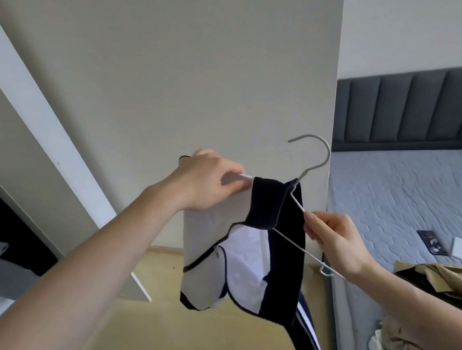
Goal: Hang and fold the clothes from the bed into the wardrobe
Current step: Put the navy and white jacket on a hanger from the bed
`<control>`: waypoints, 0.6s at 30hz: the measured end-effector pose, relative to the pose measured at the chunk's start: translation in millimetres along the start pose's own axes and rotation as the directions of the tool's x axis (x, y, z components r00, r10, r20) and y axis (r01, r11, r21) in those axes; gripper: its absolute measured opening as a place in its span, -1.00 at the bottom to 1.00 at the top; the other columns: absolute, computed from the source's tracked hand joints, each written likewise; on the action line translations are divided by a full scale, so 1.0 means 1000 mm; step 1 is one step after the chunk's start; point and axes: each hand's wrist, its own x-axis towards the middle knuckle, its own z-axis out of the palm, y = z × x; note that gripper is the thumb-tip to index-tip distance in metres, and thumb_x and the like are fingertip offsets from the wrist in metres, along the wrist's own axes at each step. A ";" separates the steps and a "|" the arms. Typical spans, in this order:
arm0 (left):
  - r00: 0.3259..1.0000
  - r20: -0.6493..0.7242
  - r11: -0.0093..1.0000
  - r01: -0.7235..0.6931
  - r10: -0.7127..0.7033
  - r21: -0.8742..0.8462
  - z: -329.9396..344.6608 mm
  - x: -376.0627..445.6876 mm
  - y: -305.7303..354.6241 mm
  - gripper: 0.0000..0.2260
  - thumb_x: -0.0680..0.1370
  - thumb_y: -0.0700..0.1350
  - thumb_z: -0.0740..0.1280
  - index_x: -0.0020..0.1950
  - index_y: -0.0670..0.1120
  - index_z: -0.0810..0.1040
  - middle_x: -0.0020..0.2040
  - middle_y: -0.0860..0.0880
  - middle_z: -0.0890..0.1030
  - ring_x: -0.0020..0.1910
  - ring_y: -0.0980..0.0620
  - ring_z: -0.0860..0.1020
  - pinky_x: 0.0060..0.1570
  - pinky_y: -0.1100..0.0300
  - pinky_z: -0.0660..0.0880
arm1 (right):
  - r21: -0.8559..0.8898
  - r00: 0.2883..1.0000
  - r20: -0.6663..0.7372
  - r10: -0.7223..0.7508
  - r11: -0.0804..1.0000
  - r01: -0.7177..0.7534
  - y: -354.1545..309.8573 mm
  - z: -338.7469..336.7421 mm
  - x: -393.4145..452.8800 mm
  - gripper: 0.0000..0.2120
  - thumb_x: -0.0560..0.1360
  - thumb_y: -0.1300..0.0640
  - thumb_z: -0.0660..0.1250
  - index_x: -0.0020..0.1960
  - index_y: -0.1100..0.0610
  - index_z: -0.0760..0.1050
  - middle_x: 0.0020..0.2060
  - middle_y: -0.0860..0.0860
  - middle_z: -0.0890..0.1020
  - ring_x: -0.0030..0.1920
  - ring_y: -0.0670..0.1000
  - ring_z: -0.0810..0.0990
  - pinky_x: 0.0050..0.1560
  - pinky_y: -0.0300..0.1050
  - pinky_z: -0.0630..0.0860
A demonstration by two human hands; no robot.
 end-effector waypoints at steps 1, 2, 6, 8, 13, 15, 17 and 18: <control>1.000 -0.001 1.000 0.013 -0.013 0.003 0.002 0.004 -0.004 -0.62 0.63 0.35 0.12 -0.20 0.13 0.45 -0.24 0.17 0.52 -0.17 0.15 0.48 -0.05 0.02 0.45 | 0.008 1.000 -0.003 0.001 1.000 -0.001 -0.001 -0.001 0.001 -0.45 0.60 -0.23 0.22 -0.37 0.16 0.32 -0.47 -0.07 0.25 -0.41 -0.06 0.18 -0.40 -0.29 0.16; 0.999 -0.026 1.000 0.022 -0.022 0.014 0.002 0.008 -0.005 -0.58 0.62 0.37 0.08 -0.25 0.11 0.37 -0.24 0.18 0.49 -0.24 0.19 0.44 -0.15 0.06 0.43 | 0.026 1.000 0.004 0.015 1.000 -0.015 -0.002 -0.002 0.002 -0.45 0.58 -0.28 0.21 -0.36 0.14 0.39 -0.46 -0.03 0.27 -0.41 -0.05 0.19 -0.40 -0.27 0.16; 0.988 -0.156 0.999 -0.004 0.011 0.051 -0.004 0.020 -0.016 -0.53 0.59 0.39 0.00 -0.22 0.04 0.37 -0.25 0.12 0.49 -0.28 0.14 0.43 -0.26 0.08 0.43 | 0.020 0.996 0.044 0.072 0.997 -0.073 -0.008 -0.019 0.016 -0.54 0.56 -0.33 0.19 -0.06 -0.02 0.69 -0.28 -0.03 0.59 -0.29 -0.05 0.48 -0.27 -0.26 0.42; 0.977 -0.211 1.000 -0.015 0.016 0.010 -0.007 0.023 -0.025 -0.48 0.62 0.37 0.02 -0.22 -0.04 0.37 -0.30 0.03 0.47 -0.29 0.07 0.41 -0.30 0.07 0.38 | 0.064 0.996 -0.023 0.091 0.994 -0.090 -0.001 -0.038 0.020 -0.55 0.59 -0.33 0.16 0.10 -0.07 0.69 -0.03 -0.05 0.71 -0.04 -0.05 0.61 0.04 -0.19 0.51; 0.943 -0.330 0.990 -0.014 -0.033 -0.140 -0.021 0.024 -0.043 -0.52 0.64 0.31 0.13 -0.27 -0.04 0.30 -0.38 -0.03 0.35 -0.36 -0.01 0.33 -0.34 0.01 0.32 | 0.549 0.887 -0.035 0.459 0.751 -0.367 0.050 -0.057 -0.002 -0.53 0.73 -0.14 0.00 0.35 0.06 0.56 0.33 0.11 0.63 0.27 0.13 0.60 0.37 0.14 0.37; 0.935 -0.350 0.984 -0.006 -0.056 -0.176 -0.027 0.024 -0.043 -0.55 0.64 0.29 0.15 -0.27 -0.01 0.33 -0.37 -0.01 0.36 -0.35 -0.01 0.31 -0.33 0.00 0.31 | 0.348 0.882 0.089 0.464 0.815 -0.464 0.061 -0.035 -0.012 -0.67 0.64 -0.08 0.26 0.35 -0.03 0.54 0.33 0.03 0.65 0.27 0.06 0.63 0.35 0.09 0.46; 0.929 -0.362 0.975 -0.002 -0.081 -0.224 -0.031 0.025 -0.041 -0.56 0.63 0.29 0.15 -0.23 -0.02 0.44 -0.36 0.00 0.41 -0.32 -0.01 0.37 -0.28 -0.03 0.36 | 0.207 0.866 0.223 0.447 0.847 -0.490 0.062 -0.010 -0.014 -0.45 0.43 -0.09 0.54 0.38 -0.08 0.50 0.30 -0.05 0.65 0.23 -0.04 0.66 0.21 -0.07 0.59; 0.926 -0.364 0.970 0.004 -0.095 -0.245 -0.033 0.025 -0.038 -0.55 0.63 0.30 0.16 -0.20 -0.04 0.49 -0.35 -0.01 0.44 -0.29 -0.04 0.40 -0.25 -0.06 0.39 | 0.160 0.854 0.257 0.452 0.852 -0.499 0.061 0.000 -0.011 -0.35 0.37 -0.11 0.60 0.40 -0.09 0.46 0.28 -0.07 0.65 0.20 -0.07 0.67 0.11 -0.14 0.62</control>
